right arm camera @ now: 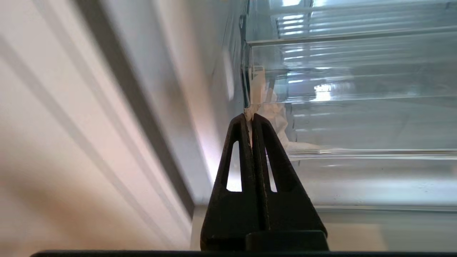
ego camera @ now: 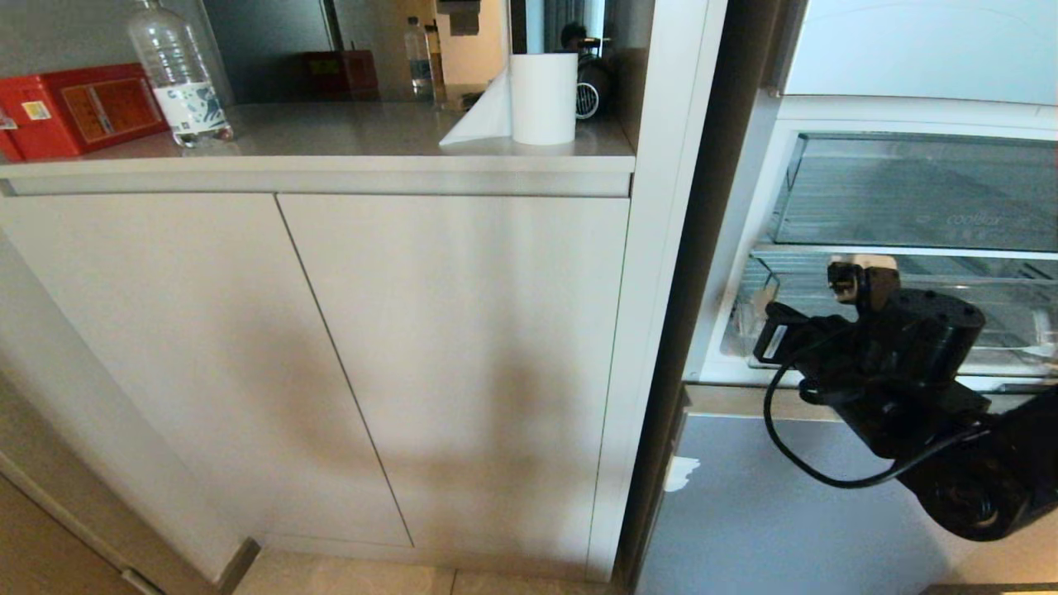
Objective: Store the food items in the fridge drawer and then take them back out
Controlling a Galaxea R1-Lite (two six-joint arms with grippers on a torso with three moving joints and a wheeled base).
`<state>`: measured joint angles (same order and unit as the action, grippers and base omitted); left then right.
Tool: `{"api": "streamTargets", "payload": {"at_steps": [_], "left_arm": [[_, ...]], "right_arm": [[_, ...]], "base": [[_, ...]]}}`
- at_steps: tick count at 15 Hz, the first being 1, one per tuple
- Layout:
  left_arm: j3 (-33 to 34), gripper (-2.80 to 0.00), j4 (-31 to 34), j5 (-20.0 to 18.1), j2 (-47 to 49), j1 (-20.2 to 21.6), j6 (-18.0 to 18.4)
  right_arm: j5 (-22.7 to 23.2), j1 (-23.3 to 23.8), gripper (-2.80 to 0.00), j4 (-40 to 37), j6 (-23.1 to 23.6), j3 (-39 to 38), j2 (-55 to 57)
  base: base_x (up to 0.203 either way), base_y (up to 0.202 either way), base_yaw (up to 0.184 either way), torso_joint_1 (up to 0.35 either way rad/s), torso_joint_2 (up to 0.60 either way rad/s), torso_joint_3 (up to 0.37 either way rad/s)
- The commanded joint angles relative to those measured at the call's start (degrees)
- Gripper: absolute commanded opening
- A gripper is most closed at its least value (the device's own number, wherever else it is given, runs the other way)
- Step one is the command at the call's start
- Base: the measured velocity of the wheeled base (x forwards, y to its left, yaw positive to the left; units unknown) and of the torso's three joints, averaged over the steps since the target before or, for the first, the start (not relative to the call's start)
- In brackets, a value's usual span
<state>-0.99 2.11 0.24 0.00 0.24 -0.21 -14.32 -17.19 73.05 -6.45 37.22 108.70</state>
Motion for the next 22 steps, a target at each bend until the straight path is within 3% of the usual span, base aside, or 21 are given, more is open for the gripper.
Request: {"api": "streamTargets", "payload": {"at_steps": [1, 5, 6, 10, 14, 15, 18, 20, 22], "left_arm": [[0.02, -2.80, 0.00, 0.02, 0.09, 0.02, -0.01], [0.02, -2.80, 0.00, 0.02, 0.09, 0.02, 0.02], [0.02, -2.80, 0.00, 0.02, 0.09, 0.02, -0.04], [0.02, -2.80, 0.00, 0.02, 0.09, 0.02, 0.03], [0.02, -2.80, 0.00, 0.02, 0.08, 0.02, -0.06], [0.02, -2.80, 0.00, 0.02, 0.09, 0.02, -0.03], [0.02, -2.80, 0.00, 0.02, 0.00, 0.02, 0.03], [0.02, -2.80, 0.00, 0.02, 0.05, 0.00, -0.04], [0.02, -2.80, 0.00, 0.02, 0.09, 0.02, -0.03]], "right_arm": [[-0.78, -2.16, -2.80, -0.01, -0.20, -6.25, -5.72], [-2.59, -4.90, -2.80, -0.18, -0.38, -15.24, -12.48], [-3.19, -5.61, 0.00, -0.20, -0.39, -16.30, -14.07], [-6.10, -8.61, 0.00, -6.97, -0.33, -20.16, -25.09], [-7.41, -10.43, 0.00, -27.02, -0.32, -18.43, -42.86], [-7.72, -10.40, -2.80, -38.16, -0.43, -14.34, -47.57], [-7.93, -7.84, -2.80, -69.44, -2.73, 5.14, -51.00], [-7.74, -4.15, -2.80, -77.62, -4.07, 13.33, -45.82], [-7.63, -0.81, -2.80, -80.30, -4.56, 18.53, -36.72]], "base": [[0.000, 0.000, 0.000, 0.000, 0.00, 0.000], [0.000, 0.000, 0.000, 0.000, 0.00, 0.000], [0.000, 0.000, 0.000, 0.000, 0.00, 0.000], [0.000, 0.000, 0.000, 0.000, 0.00, 0.000], [0.000, 0.000, 0.000, 0.000, 0.00, 0.000], [0.000, 0.000, 0.000, 0.000, 0.00, 0.000], [0.000, 0.000, 0.000, 0.000, 0.00, 0.000], [0.000, 0.000, 0.000, 0.000, 0.00, 0.000], [0.000, 0.000, 0.000, 0.000, 0.00, 0.000]]}}
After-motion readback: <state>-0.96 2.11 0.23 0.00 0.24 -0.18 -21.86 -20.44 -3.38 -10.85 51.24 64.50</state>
